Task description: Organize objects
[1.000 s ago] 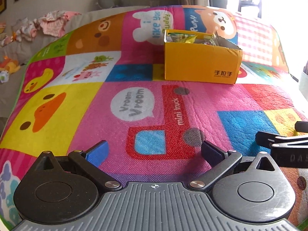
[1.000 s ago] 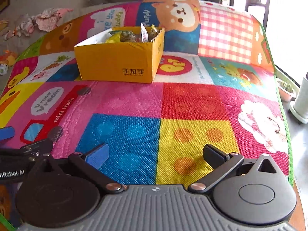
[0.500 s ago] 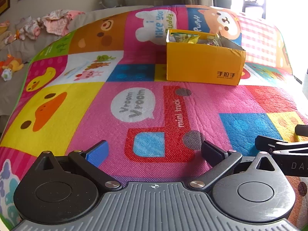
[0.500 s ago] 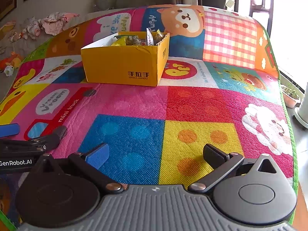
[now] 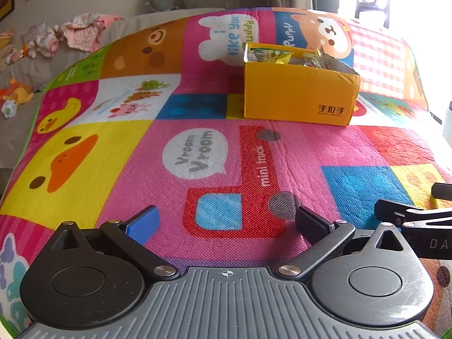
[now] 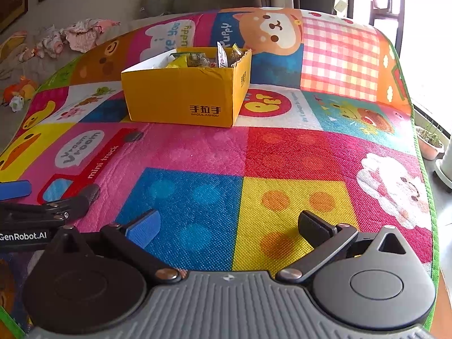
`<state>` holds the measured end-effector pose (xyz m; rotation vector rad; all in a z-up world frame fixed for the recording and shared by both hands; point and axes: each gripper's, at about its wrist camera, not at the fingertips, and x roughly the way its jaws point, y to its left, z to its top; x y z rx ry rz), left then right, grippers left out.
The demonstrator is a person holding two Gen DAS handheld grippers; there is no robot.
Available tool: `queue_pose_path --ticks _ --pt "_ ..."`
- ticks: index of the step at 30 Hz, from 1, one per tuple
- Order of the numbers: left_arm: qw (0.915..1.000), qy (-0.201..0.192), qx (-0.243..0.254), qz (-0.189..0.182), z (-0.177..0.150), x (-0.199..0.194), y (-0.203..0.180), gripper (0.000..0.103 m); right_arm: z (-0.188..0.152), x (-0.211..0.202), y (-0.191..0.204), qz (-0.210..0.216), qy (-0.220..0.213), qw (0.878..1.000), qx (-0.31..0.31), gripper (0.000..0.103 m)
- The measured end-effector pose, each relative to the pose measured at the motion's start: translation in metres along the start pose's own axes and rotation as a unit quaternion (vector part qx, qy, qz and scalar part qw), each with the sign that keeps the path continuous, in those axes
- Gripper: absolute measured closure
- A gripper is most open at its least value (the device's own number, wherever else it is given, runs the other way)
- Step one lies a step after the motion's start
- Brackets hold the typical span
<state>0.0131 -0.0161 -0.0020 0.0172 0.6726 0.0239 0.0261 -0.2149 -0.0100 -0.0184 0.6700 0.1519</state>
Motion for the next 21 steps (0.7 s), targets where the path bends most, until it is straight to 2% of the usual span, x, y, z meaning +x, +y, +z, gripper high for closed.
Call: queue_pose_path --ticks 21 --pt "1.0000 -0.001 0.000 0.003 -0.0021 -0.0010 -0.0003 0.000 0.0019 0.0032 0.0017 -0.006 -0.001 1.000 0.004 0.000"
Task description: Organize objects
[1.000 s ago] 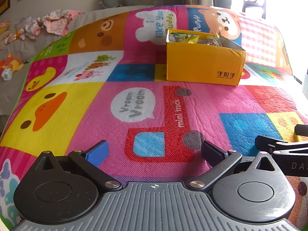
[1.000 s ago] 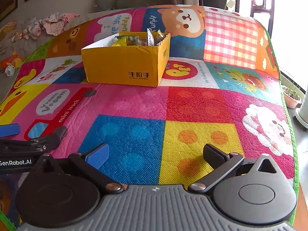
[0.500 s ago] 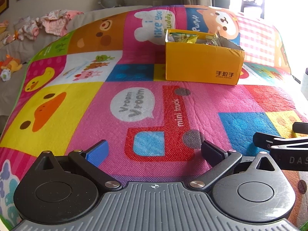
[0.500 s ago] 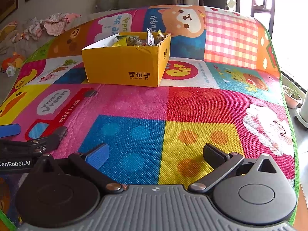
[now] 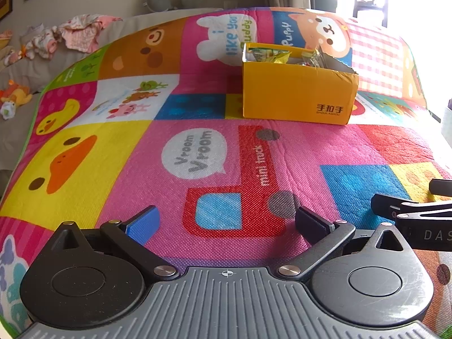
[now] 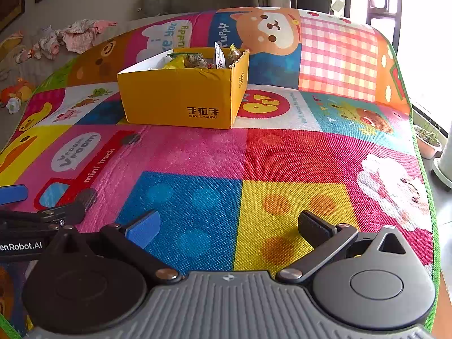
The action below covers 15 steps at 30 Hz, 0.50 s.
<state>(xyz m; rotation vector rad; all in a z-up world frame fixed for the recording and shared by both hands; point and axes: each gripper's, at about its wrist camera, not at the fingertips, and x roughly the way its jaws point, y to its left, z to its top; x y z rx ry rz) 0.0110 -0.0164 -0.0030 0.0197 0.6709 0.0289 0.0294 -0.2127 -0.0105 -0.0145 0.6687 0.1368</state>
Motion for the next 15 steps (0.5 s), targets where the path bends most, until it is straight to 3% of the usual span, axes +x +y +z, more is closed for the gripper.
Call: queue_pose_path --ticks 15 --pt "1.0000 0.000 0.001 -0.006 -0.0008 -0.0014 0.0014 0.000 -0.0001 0.0001 0.0000 0.000 0.000 1.000 0.000 0.000"
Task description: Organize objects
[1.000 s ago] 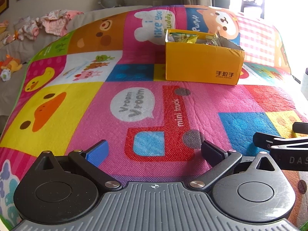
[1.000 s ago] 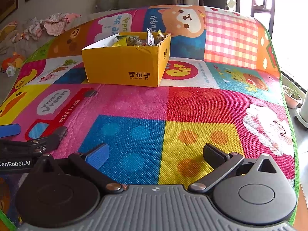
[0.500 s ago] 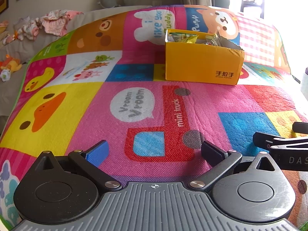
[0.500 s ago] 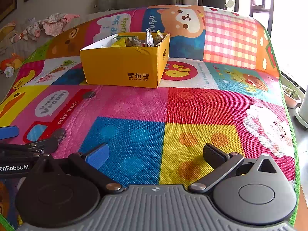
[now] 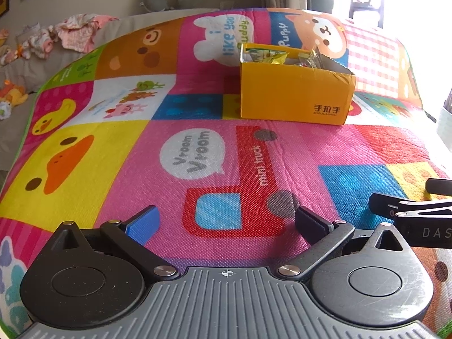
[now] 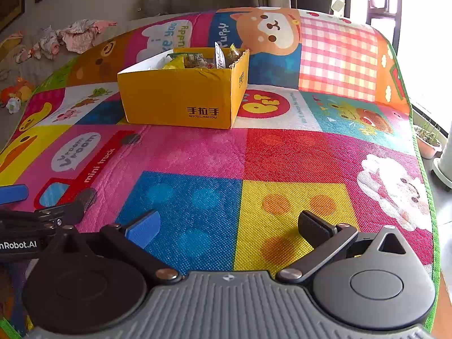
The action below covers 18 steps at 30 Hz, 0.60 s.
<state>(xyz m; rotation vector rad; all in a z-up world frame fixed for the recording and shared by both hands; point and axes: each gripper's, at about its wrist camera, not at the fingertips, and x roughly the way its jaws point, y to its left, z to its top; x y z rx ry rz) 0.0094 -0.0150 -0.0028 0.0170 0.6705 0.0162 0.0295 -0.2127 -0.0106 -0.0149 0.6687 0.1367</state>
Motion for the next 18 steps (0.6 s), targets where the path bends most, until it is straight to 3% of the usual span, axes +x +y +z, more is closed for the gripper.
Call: queue_pose_path --ticks 18 --pt "1.0000 0.000 0.000 -0.001 0.0002 0.0003 0.0000 0.000 0.0000 0.0000 0.0001 0.000 0.000 1.000 0.000 0.000"
